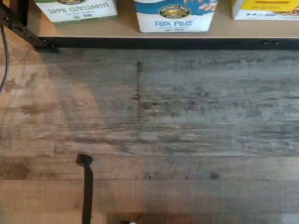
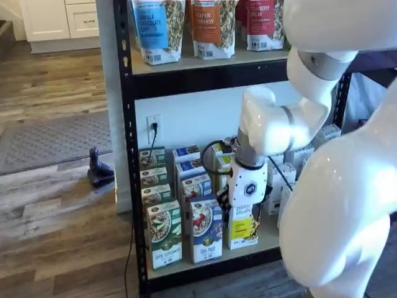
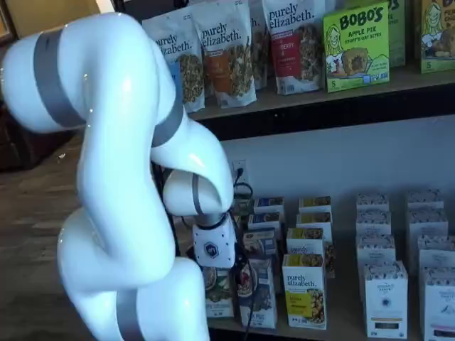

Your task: Pick up the blue and white box that is on the bottom shelf, the second box from the left

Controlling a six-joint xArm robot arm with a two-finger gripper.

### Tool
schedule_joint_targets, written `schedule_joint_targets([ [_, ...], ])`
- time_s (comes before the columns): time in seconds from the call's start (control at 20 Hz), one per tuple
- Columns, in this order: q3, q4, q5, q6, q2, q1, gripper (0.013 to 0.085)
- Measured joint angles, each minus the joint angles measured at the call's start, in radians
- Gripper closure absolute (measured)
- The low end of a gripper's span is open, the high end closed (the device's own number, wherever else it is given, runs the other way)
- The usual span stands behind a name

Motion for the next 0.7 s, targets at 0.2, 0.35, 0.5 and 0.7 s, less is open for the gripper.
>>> schedule_joint_targets([
  [0.2,-0.027,0.053,-0.102,-0.031,0.114,0.024,0.013],
  [0.35,-0.062,0.062,-0.146,-0.032,0.197,0.034,0.013],
  [0.5,-0.091,0.055,-0.176,-0.028,0.261,0.032,0.013],
  [0.7,-0.151,-0.071,-0.199,0.064,0.347,0.003,0.013],
])
